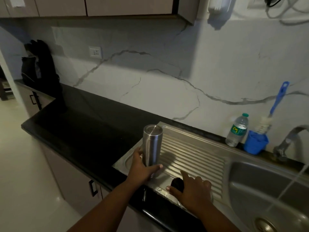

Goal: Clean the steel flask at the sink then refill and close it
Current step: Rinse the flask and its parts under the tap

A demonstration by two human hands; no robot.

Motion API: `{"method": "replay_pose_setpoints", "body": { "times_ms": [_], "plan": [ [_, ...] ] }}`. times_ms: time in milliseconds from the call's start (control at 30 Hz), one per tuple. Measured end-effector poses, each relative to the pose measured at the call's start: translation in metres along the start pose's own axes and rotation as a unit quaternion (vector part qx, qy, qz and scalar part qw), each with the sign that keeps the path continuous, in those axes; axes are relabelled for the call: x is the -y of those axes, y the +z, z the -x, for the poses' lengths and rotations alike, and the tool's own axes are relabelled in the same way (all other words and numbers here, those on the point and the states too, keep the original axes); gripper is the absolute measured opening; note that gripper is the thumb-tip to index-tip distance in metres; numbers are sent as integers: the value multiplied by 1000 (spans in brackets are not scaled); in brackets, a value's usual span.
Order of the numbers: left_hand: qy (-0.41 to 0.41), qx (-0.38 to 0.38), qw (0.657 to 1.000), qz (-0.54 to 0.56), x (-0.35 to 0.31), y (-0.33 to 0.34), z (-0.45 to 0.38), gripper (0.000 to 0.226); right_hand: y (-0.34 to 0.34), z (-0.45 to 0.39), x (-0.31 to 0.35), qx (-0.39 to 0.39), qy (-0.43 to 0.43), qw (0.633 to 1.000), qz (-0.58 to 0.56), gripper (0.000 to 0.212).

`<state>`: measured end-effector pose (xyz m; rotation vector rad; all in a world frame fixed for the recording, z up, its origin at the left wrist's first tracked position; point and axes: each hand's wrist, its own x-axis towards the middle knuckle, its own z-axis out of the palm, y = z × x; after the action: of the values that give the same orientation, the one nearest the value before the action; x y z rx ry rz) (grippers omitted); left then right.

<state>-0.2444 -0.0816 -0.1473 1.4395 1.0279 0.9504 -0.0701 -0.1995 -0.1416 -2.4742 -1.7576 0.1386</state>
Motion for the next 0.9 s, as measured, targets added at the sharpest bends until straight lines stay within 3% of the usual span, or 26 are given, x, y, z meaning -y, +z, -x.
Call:
{"method": "replay_pose_setpoints", "body": {
  "times_ms": [100,300,433,567,633,700,767,833,900],
  "plan": [
    [1,-8,1000,24,-8,6,-8,106,-12,5,-9,-32,7,999,-9,104],
    [12,-37,999,11,-21,13,-20,78,-37,19,-55,-51,64,992,-94,59],
    [35,-77,996,31,-44,42,-13,72,-54,30,-94,-100,122,975,-158,45],
    [78,-47,987,129,-94,104,-4,76,-56,32,-138,-94,176,934,-297,39],
    [97,-30,981,167,-119,144,8,74,-65,30,-156,-51,216,864,-451,49],
    [89,-13,978,190,-136,189,23,68,-80,31,-174,21,260,759,-597,56],
    [37,13,966,255,-143,238,36,78,-95,38,-194,91,258,667,-693,60],
    [-34,37,940,337,-143,287,50,79,-104,43,-219,109,240,573,-776,60],
    [-115,50,909,398,-137,327,64,66,-108,43,-242,68,229,479,-845,61]
  ]
}}
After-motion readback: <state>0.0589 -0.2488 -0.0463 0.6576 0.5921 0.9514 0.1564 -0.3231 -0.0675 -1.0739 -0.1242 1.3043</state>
